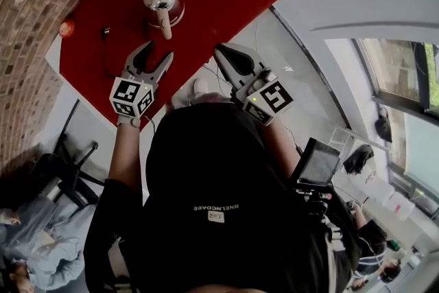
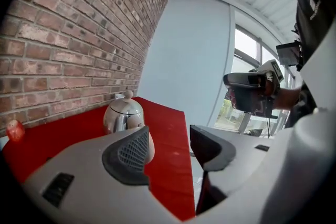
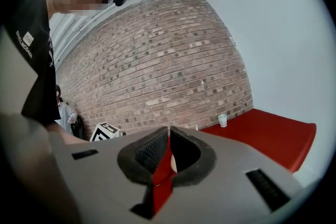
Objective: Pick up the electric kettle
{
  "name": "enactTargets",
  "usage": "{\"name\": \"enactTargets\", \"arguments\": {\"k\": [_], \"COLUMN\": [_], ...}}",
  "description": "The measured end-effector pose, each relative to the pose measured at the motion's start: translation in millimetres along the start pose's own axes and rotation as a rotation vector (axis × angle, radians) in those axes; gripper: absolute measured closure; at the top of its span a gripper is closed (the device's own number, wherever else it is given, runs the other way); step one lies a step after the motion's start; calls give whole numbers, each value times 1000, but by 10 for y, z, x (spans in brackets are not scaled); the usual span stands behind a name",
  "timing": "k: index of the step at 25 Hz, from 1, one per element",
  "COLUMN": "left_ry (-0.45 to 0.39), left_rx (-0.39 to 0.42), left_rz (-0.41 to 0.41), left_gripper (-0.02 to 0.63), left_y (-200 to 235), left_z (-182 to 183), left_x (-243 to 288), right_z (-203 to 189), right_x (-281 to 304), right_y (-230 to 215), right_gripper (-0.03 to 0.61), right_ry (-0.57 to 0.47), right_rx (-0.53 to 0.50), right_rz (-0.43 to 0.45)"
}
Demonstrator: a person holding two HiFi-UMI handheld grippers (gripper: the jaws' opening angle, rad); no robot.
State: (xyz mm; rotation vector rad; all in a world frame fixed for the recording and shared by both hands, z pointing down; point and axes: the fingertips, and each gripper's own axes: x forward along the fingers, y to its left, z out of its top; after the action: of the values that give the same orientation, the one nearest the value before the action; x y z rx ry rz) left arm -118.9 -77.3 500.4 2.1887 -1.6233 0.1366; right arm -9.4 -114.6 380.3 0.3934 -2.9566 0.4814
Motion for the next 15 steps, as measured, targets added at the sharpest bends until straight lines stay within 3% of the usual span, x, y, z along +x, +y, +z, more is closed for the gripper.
{"name": "enactTargets", "arguments": {"k": [15], "left_ry": [85], "left_rx": [-13], "left_rz": [-91], "left_gripper": [371], "left_y": [382], "left_z": [-366], "left_x": [548], "right_z": [-235], "right_x": [-299], "right_y": [-281], "right_gripper": [572], "right_ry": [39], "right_rx": [32], "right_rz": [-216]}}
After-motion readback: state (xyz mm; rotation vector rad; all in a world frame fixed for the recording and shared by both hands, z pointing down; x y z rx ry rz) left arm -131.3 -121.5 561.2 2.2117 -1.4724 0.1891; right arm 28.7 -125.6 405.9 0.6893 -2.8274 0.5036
